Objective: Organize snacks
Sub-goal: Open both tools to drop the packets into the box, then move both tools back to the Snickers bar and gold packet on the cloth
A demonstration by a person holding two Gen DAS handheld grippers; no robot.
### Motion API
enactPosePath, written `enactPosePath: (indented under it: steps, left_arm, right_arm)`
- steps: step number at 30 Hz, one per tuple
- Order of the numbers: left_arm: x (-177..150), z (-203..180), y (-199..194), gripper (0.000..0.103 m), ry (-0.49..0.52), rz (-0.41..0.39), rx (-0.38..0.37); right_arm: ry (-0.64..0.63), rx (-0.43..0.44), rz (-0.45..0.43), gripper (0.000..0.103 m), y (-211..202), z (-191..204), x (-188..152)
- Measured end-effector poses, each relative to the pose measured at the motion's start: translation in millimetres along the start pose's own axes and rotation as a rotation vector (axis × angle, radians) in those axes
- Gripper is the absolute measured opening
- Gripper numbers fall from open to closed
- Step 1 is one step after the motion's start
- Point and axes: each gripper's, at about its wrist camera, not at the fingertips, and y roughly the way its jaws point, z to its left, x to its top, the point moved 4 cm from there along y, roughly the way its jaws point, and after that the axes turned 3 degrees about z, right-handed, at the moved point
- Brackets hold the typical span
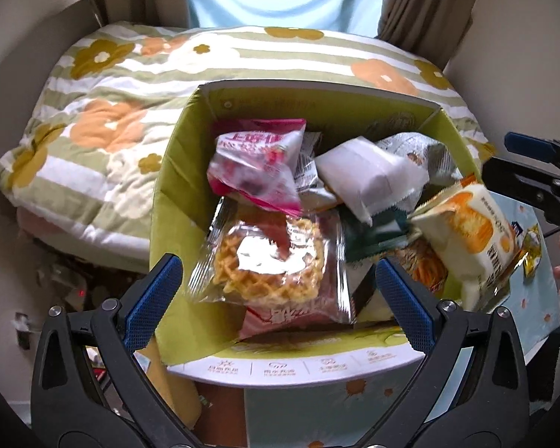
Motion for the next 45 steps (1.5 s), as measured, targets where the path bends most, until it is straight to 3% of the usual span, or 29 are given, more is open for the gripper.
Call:
enactPosePath:
  steps: [22, 33, 39, 45]
  left_arm:
    - [3, -10, -12, 0.103, 0.061, -0.031, -0.007]
    - [25, 16, -33, 0.103, 0.05, -0.078, 0.021]
    - [36, -15, -50, 0.103, 0.088, -0.113, 0.018]
    - [41, -85, -60, 0.103, 0.141, -0.139, -0.036]
  right_arm:
    - [0.076, -0.029, -0.035, 0.103, -23, -6, -20]
    - [0.121, -0.055, -0.053, 0.103, -51, -18, -31]
    - [0.164, -0.06, -0.091, 0.103, -72, -37, -43]
    - [0.186, -0.116, -0.131, 0.103, -108, -74, -66]
